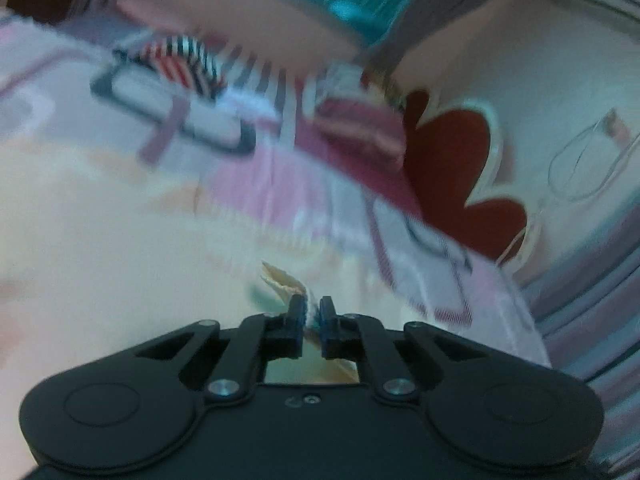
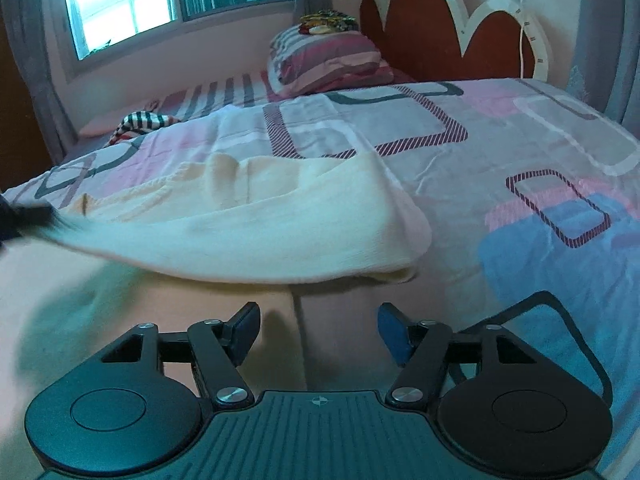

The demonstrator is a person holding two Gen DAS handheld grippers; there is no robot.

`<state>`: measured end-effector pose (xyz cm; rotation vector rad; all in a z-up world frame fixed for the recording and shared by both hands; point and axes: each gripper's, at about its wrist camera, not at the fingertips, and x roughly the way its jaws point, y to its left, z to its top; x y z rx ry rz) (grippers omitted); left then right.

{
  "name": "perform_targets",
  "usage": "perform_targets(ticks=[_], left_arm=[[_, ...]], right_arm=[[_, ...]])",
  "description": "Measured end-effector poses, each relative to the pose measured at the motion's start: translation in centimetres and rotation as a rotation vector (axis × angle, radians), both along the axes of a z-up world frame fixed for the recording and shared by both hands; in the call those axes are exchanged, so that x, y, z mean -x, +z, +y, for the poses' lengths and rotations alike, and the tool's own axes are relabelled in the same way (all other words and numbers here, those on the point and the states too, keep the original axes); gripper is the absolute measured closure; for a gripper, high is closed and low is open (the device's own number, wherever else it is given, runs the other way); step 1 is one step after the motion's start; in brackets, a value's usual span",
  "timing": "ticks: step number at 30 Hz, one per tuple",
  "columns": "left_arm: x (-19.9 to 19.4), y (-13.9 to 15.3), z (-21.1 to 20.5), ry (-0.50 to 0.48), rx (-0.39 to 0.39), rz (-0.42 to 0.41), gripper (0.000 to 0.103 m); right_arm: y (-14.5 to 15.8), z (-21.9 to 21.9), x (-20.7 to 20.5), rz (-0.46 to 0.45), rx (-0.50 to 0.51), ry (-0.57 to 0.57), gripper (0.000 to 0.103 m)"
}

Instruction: Fold small clothes

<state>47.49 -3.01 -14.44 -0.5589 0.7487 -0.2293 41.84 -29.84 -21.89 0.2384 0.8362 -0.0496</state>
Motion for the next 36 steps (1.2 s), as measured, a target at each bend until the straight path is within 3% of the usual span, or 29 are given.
perform_targets(ticks=[4,11,13,18,19,20,23,26,28,30,32,34,36], left_arm=[[0.3,1.6,3.4,0.076,0.001,-0.037,0.098],[0.8,0.6,9.2,0.216,-0.068,-0.020,0.101],[0.9,-0.2,10.5,0.249,-0.074,0.003,0.101],[1.1,-1.3,11.6,0.272,-0.106,0.030,0.101],[1.0,-1.6,11.7,0.275,-0.116,0.031,0.102],[1.0,-1.7,11.6,0.274,-0.127,0.033,0.102],[0.7,-3.0,11.7,0.266,-0.155,0.076,0.102],[0.6,-3.6,11.0,0.276,-0.241,0.105,0.100],[0.8,-3.7,10.8,0.288,-0.285,0.115,0.063],[1.4,-3.0,10.6,0.313,-0.309,0.097,0.042],[2.2,-2.1,10.3,0.321,-0.335,0.047,0.040],[2.3,-1.6,9.5,0.271,-0.347,0.022,0.040],[2.2,-1.5,8.3,0.195,-0.360,0.017,0.040]], right_arm=[[-0.2,0.1,-0.8,-0.007,0.002,-0.018,0.039],[-0.8,0.6,-2.1,-0.005,-0.010,0.005,0.041],[-0.7,0.7,-2.3,-0.007,-0.020,0.008,0.053],[-1.2,0.9,-3.2,0.013,-0.049,0.023,0.072],[-1.3,0.9,-3.4,0.016,-0.059,0.025,0.087],[-1.4,0.8,-3.5,0.019,-0.074,0.033,0.091],[-1.5,0.8,-3.6,0.026,-0.065,0.039,0.094],[-1.5,0.3,-3.4,0.046,-0.037,0.003,0.094],[-1.3,-0.1,-3.2,0.047,-0.051,0.007,0.093],[-0.5,-0.6,-2.8,0.018,-0.069,-0.005,0.088],[0.2,-0.9,-2.7,-0.013,-0.063,-0.008,0.079],[0.3,-1.1,-3.2,-0.022,-0.066,-0.014,0.062],[0.2,-1.3,-4.1,-0.021,-0.082,-0.024,0.062]])
